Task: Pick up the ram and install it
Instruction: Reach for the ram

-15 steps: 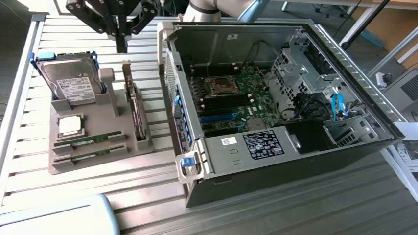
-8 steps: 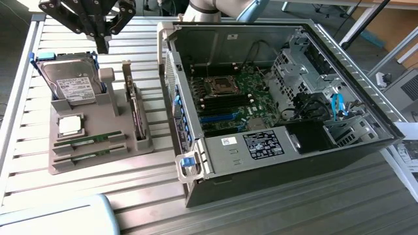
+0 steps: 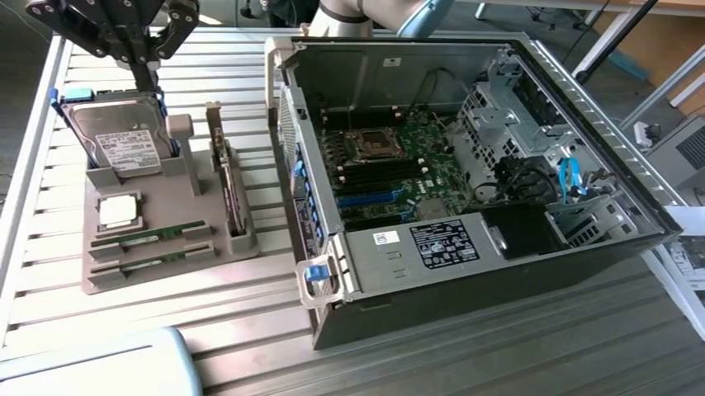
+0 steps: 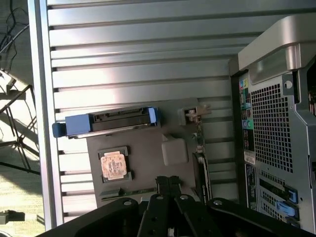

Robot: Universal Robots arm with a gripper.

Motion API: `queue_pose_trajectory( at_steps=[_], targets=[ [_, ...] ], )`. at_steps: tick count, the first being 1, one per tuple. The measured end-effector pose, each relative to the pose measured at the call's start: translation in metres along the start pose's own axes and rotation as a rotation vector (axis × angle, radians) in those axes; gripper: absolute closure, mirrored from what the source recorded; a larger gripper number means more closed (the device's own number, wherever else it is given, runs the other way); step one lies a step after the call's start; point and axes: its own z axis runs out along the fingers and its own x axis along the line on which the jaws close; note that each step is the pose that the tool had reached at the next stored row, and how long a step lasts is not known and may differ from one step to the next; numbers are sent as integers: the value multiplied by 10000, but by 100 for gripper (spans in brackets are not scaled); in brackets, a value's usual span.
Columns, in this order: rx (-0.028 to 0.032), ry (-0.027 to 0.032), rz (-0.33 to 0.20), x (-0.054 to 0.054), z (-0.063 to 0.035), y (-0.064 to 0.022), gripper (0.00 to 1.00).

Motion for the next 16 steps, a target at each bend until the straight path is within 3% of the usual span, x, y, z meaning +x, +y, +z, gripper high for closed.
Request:
queue_pose_trajectory(
  at_steps=[6, 16],
  targets=[
    [0, 1, -1, 0, -1, -7, 90],
    [67, -4, -2, -13, -8, -169, 90]
  ],
)
